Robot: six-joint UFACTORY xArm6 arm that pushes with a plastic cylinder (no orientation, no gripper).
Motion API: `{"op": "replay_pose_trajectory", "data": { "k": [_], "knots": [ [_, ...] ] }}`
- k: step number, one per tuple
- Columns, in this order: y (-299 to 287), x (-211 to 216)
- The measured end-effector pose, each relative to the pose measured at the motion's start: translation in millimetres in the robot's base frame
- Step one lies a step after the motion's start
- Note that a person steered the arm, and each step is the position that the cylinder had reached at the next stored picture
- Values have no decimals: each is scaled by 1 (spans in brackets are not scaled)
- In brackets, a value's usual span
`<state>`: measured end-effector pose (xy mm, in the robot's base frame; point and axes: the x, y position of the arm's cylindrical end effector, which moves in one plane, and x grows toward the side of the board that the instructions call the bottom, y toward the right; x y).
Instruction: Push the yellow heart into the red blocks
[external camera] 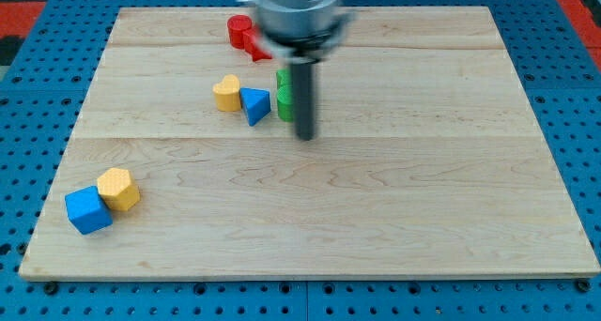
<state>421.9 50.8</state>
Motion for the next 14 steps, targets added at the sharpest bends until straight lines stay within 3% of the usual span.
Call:
{"op": "replay_pose_trajectory", "data": {
  "k": [1, 2, 3, 4, 7, 8, 9, 10, 11, 12, 13, 14],
  "knots": [
    [67, -81],
    [10, -156],
    [-94, -205],
    [-135, -217],
    [-107, -127],
    [-118, -124],
    [-116, -208],
    [-175, -212],
    [-129, -156],
    [-110, -129],
    [-126, -124],
    [-129, -171]
  ]
}}
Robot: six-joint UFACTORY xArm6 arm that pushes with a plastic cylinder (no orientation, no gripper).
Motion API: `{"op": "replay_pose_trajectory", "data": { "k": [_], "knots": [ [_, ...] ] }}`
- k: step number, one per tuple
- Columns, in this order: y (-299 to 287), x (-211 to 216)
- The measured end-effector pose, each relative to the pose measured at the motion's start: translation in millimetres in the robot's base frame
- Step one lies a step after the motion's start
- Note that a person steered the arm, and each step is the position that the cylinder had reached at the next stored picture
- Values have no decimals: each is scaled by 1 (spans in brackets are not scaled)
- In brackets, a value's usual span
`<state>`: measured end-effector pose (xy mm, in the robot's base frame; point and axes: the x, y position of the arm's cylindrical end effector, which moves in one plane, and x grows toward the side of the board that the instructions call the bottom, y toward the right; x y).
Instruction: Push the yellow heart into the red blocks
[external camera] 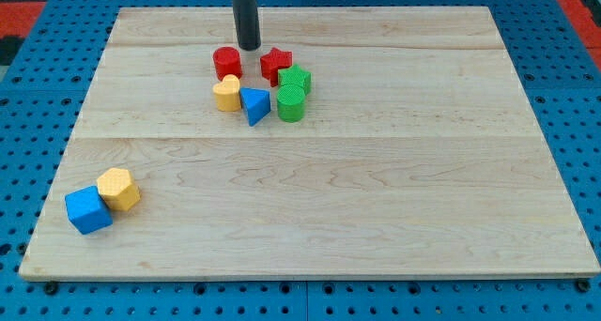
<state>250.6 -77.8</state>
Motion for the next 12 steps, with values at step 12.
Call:
{"op": "replay_pose_trajectory", "data": {
  "k": [12],
  "knots": [
    [-43, 68]
  ]
}}
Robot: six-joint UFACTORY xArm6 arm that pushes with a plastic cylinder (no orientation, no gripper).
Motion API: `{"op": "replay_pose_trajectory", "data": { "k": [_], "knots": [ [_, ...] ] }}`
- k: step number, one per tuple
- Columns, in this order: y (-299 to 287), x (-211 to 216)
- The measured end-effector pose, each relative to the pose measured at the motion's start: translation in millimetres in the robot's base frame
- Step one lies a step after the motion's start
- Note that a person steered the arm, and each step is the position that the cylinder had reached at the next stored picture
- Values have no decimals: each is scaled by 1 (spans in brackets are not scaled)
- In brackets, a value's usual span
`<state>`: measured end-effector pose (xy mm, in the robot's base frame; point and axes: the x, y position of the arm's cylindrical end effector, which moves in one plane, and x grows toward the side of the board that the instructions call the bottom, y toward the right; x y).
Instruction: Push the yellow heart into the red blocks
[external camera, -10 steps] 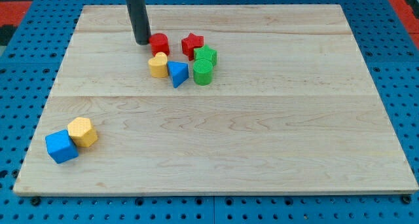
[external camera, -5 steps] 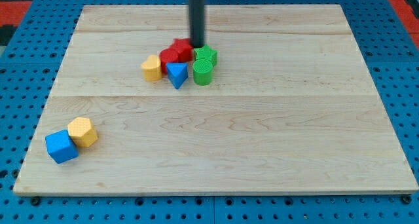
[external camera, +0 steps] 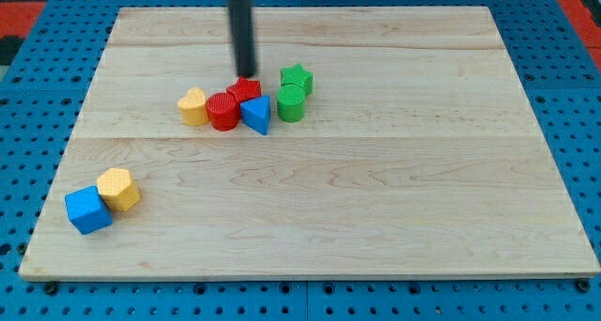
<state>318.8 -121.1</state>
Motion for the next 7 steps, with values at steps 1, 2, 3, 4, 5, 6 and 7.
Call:
{"op": "replay_pose_trajectory", "data": {
  "k": [1, 2, 3, 4, 5, 6, 7],
  "knots": [
    [-46, 70],
    [-48, 103],
    [0, 103],
    [22, 103],
    [24, 97],
    [23, 97],
    [-44, 103]
  ]
}}
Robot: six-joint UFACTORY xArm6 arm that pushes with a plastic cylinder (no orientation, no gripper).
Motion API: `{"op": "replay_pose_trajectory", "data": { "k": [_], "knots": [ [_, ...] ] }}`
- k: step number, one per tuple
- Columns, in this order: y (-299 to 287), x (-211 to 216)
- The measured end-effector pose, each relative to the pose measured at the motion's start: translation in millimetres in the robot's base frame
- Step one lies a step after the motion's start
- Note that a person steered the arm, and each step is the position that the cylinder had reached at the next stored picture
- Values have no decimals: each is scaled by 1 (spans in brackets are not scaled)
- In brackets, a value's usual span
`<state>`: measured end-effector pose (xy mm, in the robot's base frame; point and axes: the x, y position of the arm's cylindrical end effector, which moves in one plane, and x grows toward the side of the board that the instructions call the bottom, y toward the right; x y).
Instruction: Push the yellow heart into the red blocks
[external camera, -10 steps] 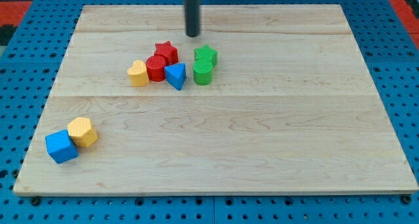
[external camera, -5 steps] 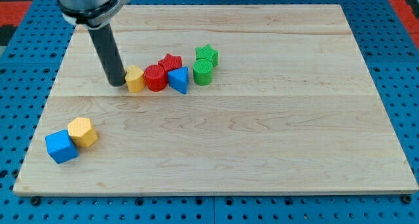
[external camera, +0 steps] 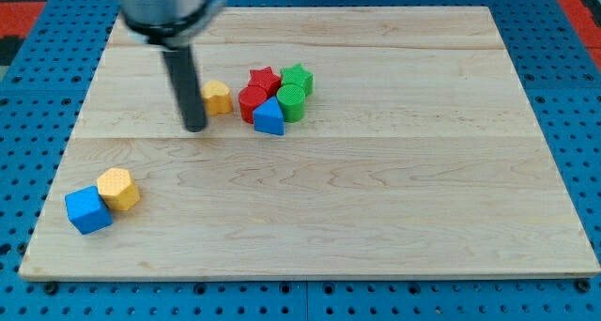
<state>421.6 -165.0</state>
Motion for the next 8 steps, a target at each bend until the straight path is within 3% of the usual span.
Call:
{"op": "replay_pose_trajectory", "data": {
  "k": [1, 2, 4, 8],
  "knots": [
    [-5, -37],
    [78, -24],
    [43, -23],
    [33, -30]
  ]
}}
